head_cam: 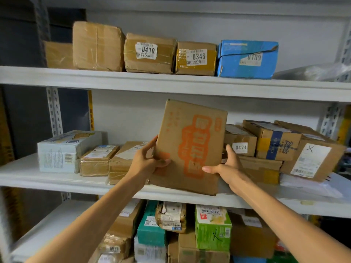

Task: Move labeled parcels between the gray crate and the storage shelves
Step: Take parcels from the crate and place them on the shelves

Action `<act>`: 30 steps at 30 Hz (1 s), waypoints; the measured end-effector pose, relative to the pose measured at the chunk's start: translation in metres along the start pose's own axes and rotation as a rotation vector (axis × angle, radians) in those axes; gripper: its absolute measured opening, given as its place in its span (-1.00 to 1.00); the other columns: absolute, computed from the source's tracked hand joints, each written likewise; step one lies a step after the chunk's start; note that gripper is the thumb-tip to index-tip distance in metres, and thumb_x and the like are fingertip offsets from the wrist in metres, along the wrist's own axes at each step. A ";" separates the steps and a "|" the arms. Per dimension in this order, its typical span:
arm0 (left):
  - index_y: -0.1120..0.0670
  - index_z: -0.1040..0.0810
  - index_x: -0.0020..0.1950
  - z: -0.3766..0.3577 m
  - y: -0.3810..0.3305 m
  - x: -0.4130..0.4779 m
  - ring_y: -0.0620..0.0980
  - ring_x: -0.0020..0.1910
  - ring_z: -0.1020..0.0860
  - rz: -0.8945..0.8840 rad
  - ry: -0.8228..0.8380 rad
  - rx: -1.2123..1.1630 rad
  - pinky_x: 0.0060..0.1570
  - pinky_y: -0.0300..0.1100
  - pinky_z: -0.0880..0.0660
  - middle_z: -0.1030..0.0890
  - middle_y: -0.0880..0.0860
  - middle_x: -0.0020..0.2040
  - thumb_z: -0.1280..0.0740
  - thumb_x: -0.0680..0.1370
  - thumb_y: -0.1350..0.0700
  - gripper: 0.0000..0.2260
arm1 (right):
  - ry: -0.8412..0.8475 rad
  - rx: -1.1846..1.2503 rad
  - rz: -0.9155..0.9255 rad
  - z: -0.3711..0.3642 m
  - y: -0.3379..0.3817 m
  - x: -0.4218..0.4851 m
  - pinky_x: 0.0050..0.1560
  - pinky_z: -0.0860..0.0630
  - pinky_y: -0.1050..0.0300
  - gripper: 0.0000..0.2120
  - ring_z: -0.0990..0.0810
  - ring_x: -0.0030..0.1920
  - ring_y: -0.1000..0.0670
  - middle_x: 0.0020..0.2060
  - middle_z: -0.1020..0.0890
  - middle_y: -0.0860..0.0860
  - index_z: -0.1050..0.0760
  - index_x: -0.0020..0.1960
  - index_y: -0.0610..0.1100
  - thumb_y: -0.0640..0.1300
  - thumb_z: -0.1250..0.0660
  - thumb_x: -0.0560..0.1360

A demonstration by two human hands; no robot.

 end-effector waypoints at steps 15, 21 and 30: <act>-0.01 -0.40 0.44 0.017 0.022 -0.021 0.01 0.09 -0.64 0.000 0.037 -0.084 -0.12 -0.12 -0.62 -0.65 -0.03 0.16 -0.51 0.34 0.24 -0.31 | 0.029 -0.172 0.040 -0.006 0.002 -0.025 0.15 -0.41 0.11 0.02 -0.28 0.45 -0.10 0.43 -0.30 0.02 0.00 0.57 -0.06 -0.45 -0.50 0.32; -0.07 -0.46 0.35 0.018 0.027 -0.028 -0.04 0.10 -0.64 -0.016 0.018 -0.155 -0.15 -0.13 -0.62 -0.66 -0.12 0.13 -0.56 0.31 0.26 -0.34 | 0.059 -0.137 0.098 -0.008 -0.001 -0.036 0.23 -0.37 0.13 -0.07 -0.29 0.44 -0.01 0.41 -0.35 0.06 -0.09 0.55 -0.02 -0.42 -0.49 0.36; -0.07 -0.38 0.44 0.019 0.032 -0.050 -0.01 0.23 -0.58 -0.116 0.015 -0.152 0.08 0.05 -0.58 -0.60 0.00 0.26 -0.68 -0.01 0.23 0.05 | -0.010 -0.342 0.204 0.006 -0.017 -0.077 0.42 -0.11 0.18 -0.01 -0.10 0.48 0.14 0.43 -0.19 0.26 0.12 0.54 0.07 -0.17 -0.51 0.39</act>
Point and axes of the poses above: each hand's wrist, its own x-axis towards the middle knuckle, its own z-axis out of the back of the hand, y = z × x, the point moved 6 cm from there along x, towards the middle knuckle
